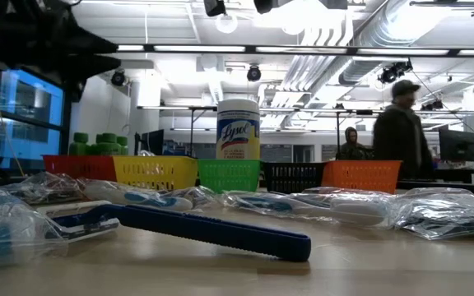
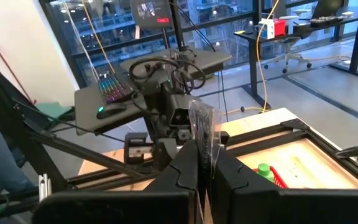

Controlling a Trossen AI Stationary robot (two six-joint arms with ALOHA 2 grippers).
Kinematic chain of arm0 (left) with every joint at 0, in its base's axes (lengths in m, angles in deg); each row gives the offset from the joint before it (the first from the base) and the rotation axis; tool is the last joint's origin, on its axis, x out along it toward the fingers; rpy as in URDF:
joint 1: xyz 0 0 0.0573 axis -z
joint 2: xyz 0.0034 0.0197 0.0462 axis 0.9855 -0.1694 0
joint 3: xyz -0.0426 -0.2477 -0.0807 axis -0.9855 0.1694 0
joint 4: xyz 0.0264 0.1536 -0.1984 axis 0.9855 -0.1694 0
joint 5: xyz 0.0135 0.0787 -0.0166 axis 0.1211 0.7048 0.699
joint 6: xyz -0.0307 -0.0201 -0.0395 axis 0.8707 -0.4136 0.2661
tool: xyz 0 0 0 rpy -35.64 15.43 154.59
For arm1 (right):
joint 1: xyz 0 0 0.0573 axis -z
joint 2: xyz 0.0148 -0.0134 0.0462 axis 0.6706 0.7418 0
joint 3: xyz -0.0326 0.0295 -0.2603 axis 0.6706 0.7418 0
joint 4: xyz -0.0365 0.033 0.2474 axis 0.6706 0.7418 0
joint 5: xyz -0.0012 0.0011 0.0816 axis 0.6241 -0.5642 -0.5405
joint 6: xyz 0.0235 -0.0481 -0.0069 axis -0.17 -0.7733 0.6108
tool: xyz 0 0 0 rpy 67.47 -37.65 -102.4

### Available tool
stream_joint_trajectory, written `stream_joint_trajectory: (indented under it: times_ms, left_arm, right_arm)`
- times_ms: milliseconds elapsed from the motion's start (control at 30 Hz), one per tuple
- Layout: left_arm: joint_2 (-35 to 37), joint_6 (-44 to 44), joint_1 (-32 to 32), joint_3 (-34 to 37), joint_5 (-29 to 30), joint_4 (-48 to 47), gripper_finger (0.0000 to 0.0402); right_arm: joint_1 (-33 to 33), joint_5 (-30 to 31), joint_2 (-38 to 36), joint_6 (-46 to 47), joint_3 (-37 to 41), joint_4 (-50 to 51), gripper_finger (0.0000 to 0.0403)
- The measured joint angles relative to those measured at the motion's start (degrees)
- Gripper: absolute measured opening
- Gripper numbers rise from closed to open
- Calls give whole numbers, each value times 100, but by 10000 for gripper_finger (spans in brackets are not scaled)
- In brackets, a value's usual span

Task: Pick & Place Travel size toiletries
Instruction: Put the black hair comb into the yellow bin

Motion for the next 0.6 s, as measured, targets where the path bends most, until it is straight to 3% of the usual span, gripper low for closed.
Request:
stream_joint_trajectory:
  times_ms: [167, 433, 600]
  left_arm:
    - [-1213, -219, 0, -650, 109, 414, 136]
    - [-2830, -464, -4, -2073, -6, 886, 243]
    - [-3618, -689, -6, -2903, -156, 893, 273]
  right_arm:
    - [49, -76, 0, -2, 0, -6, 4]
    - [81, -149, 0, -118, 0, -48, 4]
    - [76, -261, 0, -134, 0, -68, 4]
